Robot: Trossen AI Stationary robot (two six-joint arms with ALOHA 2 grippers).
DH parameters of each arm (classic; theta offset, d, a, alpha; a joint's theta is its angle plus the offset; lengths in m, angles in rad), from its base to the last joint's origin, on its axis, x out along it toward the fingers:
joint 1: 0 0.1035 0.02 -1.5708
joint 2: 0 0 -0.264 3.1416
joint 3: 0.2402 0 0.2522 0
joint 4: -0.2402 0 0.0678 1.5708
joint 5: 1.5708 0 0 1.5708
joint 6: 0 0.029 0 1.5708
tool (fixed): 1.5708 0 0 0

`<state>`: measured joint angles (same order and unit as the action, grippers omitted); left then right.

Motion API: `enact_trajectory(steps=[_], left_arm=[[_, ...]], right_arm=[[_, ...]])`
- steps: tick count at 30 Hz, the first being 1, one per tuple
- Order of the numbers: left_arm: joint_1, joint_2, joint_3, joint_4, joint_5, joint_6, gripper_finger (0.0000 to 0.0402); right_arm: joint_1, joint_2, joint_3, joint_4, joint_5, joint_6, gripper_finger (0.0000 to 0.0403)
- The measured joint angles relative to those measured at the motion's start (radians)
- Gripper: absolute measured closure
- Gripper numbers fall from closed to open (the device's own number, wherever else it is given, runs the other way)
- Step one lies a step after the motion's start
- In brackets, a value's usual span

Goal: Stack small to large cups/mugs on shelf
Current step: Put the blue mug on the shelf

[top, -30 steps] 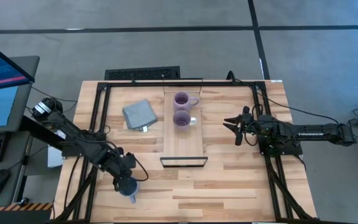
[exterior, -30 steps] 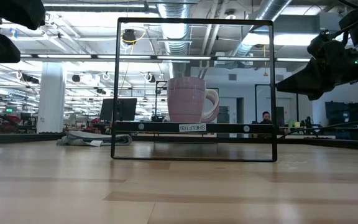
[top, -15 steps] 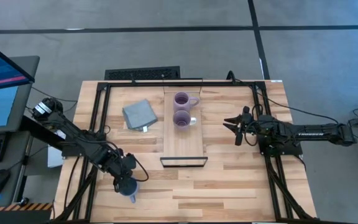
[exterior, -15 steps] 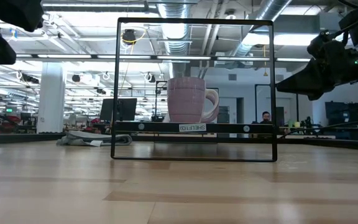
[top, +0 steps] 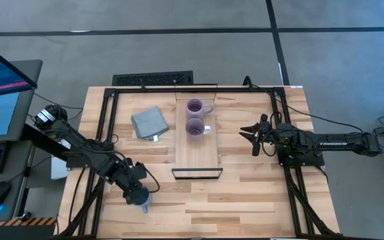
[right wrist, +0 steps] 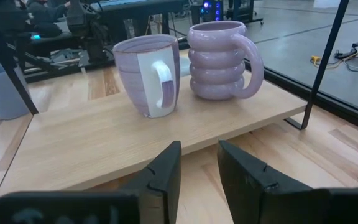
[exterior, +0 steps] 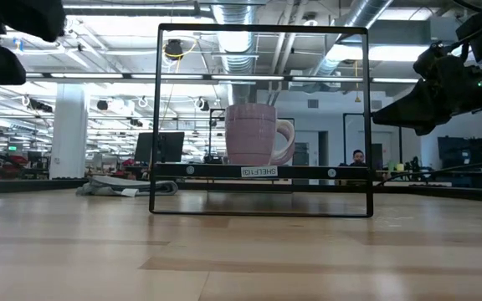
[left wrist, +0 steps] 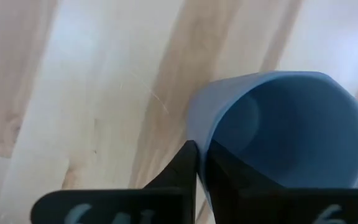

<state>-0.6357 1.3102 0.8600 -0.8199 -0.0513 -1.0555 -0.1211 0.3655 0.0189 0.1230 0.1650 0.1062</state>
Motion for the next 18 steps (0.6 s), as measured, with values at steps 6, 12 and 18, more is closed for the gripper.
enact_trajectory(steps=[6,12,18], left_arm=[[0.026,-0.002,-0.007,0.007,-0.077,-0.173,0.0397],[0.045,-0.034,-0.01,0.007,-0.13,-0.218,0.0399],[0.05,-0.11,0.04,-0.048,-0.233,-0.218,0.04]], right_arm=[[0.003,0.0,0.0,0.0,0.0,0.0,0.0276],[0.003,0.0,0.0,-0.013,0.0,0.0,0.0276],[0.003,0.0,0.0,-0.056,-0.004,0.017,0.0276]])
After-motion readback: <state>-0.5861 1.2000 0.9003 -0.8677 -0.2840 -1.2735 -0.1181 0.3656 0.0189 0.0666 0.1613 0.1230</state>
